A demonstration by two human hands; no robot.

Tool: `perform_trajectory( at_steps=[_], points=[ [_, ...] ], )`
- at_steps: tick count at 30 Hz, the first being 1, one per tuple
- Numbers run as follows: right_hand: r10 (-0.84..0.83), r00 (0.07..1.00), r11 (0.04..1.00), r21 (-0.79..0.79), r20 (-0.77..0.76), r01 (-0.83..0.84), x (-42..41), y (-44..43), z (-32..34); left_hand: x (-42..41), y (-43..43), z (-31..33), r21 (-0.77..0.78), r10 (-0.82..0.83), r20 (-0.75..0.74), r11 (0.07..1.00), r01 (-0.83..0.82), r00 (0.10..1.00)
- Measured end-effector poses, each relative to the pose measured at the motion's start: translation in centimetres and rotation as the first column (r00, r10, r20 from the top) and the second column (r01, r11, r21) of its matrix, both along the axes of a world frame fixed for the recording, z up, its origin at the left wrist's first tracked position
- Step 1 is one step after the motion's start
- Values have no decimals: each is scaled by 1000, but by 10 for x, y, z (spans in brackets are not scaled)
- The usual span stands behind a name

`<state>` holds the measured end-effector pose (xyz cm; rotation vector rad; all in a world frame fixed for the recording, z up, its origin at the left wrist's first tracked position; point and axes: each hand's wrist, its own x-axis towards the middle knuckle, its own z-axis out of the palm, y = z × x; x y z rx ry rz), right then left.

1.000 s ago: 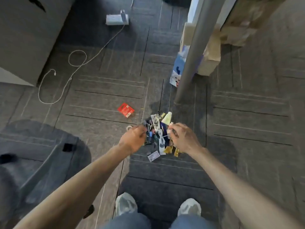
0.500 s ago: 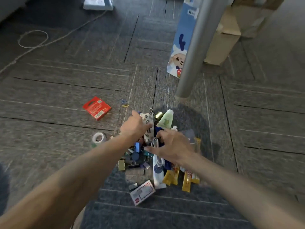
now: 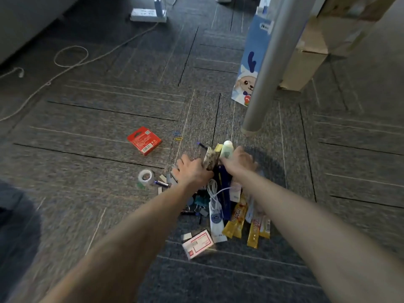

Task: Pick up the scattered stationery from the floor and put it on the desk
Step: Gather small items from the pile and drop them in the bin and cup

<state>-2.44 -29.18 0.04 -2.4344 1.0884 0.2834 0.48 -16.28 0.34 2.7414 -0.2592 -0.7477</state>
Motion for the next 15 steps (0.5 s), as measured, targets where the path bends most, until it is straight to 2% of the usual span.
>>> perform_trajectory(
  at_steps=[4,6,8,9,12,15],
  points=[
    [29,999,994,107,40,-33,8,-3,3,4,23,7,-82,15,142,997,-4,990],
    [19,993,989,144,114,-35,6,-4,11,8,35,9,-283,105,47,955,-88,993],
    [91,986,989,99,139,-105,1,-5,22,4,44,16,-536,176,-166,810,-238,970],
    [162,981,984,63,107,-169,-3,-6,25,0,48,22,-592,184,-223,754,-283,957],
    [352,930,934,-25,-109,-356,-17,-7,37,-3,56,29,-678,181,-261,665,-314,948],
    [401,882,896,-94,-249,-434,-30,-17,49,1,66,37,-694,100,-378,627,-353,920]
  ],
)
